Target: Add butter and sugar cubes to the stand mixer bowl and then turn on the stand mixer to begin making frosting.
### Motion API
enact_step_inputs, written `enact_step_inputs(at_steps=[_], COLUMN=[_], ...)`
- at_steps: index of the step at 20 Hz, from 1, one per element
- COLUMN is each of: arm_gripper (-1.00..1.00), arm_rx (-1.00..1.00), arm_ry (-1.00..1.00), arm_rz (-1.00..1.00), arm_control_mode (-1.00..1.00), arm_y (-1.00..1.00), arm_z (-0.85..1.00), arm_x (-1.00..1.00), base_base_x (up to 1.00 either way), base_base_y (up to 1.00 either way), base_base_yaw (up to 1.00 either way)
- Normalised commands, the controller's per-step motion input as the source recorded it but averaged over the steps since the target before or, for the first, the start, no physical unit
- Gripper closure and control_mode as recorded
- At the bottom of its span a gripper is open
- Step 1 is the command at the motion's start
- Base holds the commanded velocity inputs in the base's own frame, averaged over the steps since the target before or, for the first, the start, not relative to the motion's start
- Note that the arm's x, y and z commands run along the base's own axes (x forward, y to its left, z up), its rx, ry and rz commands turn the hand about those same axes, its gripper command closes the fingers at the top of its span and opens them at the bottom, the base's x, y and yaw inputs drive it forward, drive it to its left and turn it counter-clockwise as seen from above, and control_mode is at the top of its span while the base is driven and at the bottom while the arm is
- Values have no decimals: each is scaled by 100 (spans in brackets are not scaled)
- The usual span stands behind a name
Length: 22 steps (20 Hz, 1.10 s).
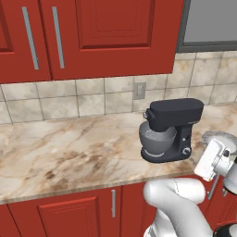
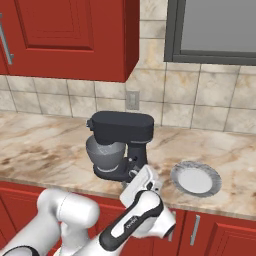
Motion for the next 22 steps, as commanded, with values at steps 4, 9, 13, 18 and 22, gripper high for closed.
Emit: enact_step_inputs(at_steps=[4, 9, 13, 18, 22], arm_gripper=[-100, -100, -100, -100, -100], arm_rx=[-4, -6, -7, -7, -7], arm_ry=[-21, -19, -19, -20, -19], arm_rz=[0, 0, 0, 0, 0], arm_control_mode=[-100, -100, -100, -100, -100], arm_y=[0, -8, -26, -28, -11], arm_z=[-34, -31, -31, -31, -38], arm_x=[34, 35, 27, 21, 40], base_base_x=[0, 0, 0, 0, 0], base_base_y=[0, 0, 0, 0, 0], base_base_yaw=[0, 0, 0, 0, 0])
